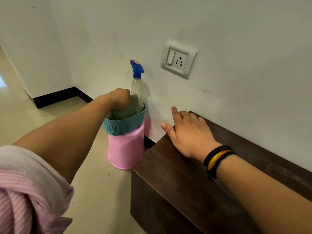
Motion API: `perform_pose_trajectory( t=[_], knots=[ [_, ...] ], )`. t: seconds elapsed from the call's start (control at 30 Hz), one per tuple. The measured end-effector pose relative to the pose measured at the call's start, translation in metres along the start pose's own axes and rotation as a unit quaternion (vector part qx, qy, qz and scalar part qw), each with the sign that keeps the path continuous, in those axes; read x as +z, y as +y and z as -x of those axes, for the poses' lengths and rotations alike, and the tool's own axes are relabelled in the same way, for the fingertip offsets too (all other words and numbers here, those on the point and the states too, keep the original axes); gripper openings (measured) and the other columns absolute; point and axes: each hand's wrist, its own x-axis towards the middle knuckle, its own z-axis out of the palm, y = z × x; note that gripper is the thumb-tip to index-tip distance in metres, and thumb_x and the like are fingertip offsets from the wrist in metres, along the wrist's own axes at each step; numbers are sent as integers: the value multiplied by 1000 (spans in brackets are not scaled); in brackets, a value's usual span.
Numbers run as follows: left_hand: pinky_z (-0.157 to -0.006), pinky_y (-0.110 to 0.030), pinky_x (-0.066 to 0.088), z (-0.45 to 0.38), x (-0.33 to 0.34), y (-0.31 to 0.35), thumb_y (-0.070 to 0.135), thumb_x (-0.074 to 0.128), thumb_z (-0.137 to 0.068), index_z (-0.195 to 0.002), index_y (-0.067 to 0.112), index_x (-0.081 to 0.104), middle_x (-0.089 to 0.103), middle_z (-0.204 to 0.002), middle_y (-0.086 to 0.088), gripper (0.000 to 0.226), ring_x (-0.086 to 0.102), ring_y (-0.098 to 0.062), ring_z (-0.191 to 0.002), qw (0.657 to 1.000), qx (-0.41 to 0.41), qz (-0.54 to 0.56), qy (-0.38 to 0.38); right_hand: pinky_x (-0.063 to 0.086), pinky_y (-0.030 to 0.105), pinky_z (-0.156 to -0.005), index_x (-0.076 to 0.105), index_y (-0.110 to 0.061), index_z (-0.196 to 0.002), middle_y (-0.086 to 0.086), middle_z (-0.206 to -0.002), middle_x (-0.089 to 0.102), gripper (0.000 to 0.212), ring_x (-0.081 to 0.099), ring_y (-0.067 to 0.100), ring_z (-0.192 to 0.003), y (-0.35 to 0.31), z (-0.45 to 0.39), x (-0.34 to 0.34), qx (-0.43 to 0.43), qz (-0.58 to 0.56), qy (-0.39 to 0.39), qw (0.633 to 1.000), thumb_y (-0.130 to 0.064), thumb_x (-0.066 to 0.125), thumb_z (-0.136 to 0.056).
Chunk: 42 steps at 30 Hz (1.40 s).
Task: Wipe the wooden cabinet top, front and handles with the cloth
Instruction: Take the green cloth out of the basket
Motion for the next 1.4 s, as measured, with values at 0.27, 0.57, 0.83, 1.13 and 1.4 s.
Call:
perform_pose_trajectory(
  t=[0.27,0.57,0.83,1.13,1.4],
  knots=[
    [-77,-33,36,37,-70,34,20,48,-103,-115,10,60,64,-108,-16,20,55,-32,-92,980,126,80,133,38,50,-108,15,-13,-158,15,-151,43,80,44,35,-135,-3,-12,-40,5,-45,30,999,-66,22,-98],
    [-70,-16,46,132,-179,134,25,54,-103,-106,23,66,69,-87,11,12,61,1,-78,892,414,171,66,51,37,-103,52,-16,-138,-1,-133,64,64,60,10,-122,42,13,-123,-16,-489,120,864,-39,78,-84],
    [-75,-39,62,167,-127,179,33,77,-84,-115,13,65,77,-99,-9,40,75,-25,-89,871,303,327,-207,58,45,-89,71,-14,-109,2,-100,77,21,74,18,-92,78,89,-118,25,-464,60,883,-25,73,-91],
    [-64,-34,47,163,-127,214,34,51,-92,-108,34,73,73,-82,4,27,65,-27,-82,884,371,41,283,53,36,-56,71,-26,-77,-7,-73,69,26,62,7,-65,110,48,-126,71,-498,202,840,-2,67,-87],
    [-96,-37,46,157,11,167,44,57,-90,-114,35,71,76,-104,5,30,68,-19,-101,942,315,-98,57,19,39,-119,41,-35,-150,-3,-162,32,50,29,23,-148,124,45,2,54,-139,-98,984,-20,43,-102]
  ],
)
